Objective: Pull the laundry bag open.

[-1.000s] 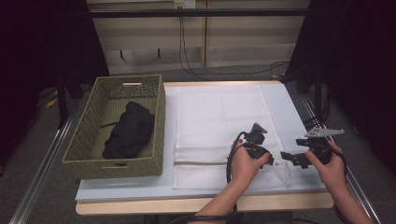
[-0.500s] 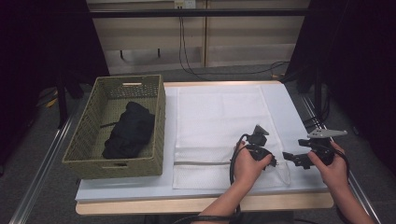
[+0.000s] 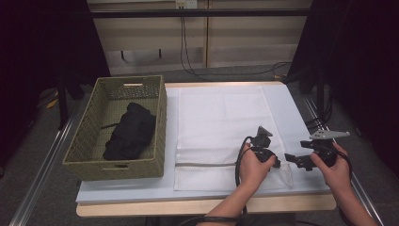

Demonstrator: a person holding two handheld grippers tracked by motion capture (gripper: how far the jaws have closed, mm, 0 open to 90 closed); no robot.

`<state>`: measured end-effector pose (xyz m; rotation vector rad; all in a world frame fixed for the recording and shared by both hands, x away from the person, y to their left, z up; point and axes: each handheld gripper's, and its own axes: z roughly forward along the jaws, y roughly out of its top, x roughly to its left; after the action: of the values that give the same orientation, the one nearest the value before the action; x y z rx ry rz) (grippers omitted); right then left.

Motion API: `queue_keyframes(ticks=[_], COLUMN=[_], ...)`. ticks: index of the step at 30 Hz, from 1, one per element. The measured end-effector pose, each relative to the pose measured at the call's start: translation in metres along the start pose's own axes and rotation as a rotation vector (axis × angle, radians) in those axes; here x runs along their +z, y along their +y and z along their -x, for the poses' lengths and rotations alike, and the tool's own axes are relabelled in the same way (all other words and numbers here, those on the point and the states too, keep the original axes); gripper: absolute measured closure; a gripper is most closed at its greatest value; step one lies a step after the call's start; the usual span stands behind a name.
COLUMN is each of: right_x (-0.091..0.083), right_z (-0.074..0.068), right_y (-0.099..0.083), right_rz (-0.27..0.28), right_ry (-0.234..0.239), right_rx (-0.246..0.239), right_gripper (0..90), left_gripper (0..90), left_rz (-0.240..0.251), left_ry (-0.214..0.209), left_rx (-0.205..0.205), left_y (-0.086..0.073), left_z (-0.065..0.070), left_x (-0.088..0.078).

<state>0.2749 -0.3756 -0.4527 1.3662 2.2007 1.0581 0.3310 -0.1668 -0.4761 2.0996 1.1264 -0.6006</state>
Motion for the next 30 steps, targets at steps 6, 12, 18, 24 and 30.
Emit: queue_keyframes(ticks=[6,12,18,24,30], right_x=[0.001,-0.001,0.0,-0.001,-0.001], right_z=[-0.005,-0.008,-0.006,-0.005,-0.006], right_y=[0.002,0.004,0.002,0.001,0.001], right_rz=[-0.009,0.008,0.001,-0.034,-0.058], right_ry=[0.033,0.048,0.062,0.069,0.087], right_rx=[0.007,0.017,0.059,0.101,0.132], right_gripper=[6.5,6.6,6.7,12.9,20.9], left_gripper=[86.6,86.6,86.6,86.7,86.7], left_rz=[0.013,0.047,0.057,0.062,0.078], left_ry=[-0.021,-0.055,-0.048,-0.055,-0.047], left_rx=[0.0,-0.012,-0.019,-0.011,-0.017], left_y=[0.002,0.003,0.001,0.002,0.002], left_z=[0.001,0.001,0.001,0.002,0.003], left_x=[-0.012,-0.021,-0.025,-0.028,-0.03])
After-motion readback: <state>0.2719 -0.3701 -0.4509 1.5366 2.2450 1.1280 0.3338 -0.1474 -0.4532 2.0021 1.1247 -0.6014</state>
